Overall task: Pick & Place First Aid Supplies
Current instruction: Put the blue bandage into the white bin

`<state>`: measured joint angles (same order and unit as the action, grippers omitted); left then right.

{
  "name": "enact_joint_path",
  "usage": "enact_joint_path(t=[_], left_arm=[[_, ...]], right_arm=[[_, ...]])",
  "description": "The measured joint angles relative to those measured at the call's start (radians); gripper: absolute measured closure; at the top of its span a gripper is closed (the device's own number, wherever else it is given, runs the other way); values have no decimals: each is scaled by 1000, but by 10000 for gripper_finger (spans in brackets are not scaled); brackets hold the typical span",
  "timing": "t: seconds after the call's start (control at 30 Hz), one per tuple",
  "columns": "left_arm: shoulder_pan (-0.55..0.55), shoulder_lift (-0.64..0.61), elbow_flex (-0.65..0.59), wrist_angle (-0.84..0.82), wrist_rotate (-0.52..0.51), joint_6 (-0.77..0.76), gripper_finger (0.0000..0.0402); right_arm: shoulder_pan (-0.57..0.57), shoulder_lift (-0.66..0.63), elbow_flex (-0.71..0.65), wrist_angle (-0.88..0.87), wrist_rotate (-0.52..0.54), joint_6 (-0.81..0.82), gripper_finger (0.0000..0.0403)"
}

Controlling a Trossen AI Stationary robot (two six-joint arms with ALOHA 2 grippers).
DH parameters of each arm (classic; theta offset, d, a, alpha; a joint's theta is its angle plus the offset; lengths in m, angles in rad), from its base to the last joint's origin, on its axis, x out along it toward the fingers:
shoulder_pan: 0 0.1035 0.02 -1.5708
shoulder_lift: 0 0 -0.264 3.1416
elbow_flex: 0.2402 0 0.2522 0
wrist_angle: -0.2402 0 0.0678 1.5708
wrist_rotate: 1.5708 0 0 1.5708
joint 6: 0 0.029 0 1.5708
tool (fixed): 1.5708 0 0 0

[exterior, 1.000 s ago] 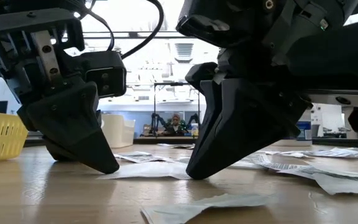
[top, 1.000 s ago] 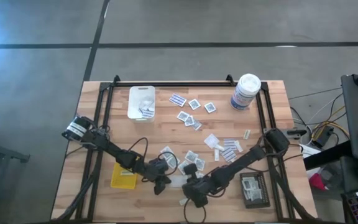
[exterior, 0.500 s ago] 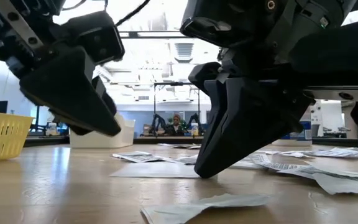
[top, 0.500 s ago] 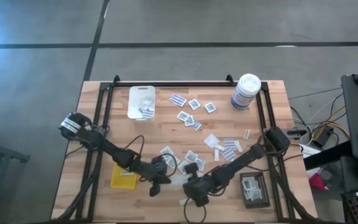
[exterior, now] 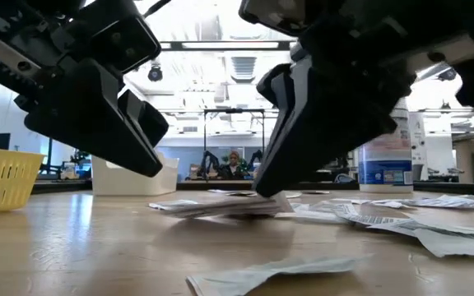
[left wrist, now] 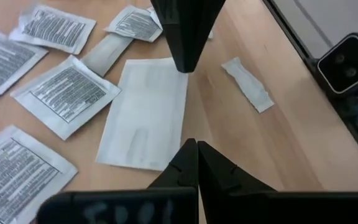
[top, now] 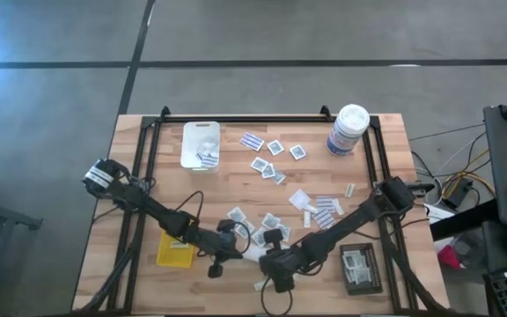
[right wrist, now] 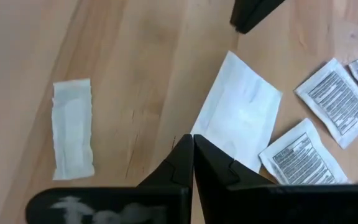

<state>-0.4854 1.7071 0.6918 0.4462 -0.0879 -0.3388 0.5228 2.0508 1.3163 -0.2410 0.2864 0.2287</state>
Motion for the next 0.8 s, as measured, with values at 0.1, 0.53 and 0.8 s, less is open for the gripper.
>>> enact_joint_path(t=[0.1, 0.53, 0.8], left_arm=[[0, -1, 0, 1, 2, 27, 395], [-11, 13, 28, 4, -20, 257, 277], [-24, 26, 75, -100, -137, 351, 275]], right_arm=[[-1, -2, 1, 2, 1, 8, 395], [-14, -3, 2, 4, 1, 76, 395], [-33, -3, 2, -9, -3, 131, 395]])
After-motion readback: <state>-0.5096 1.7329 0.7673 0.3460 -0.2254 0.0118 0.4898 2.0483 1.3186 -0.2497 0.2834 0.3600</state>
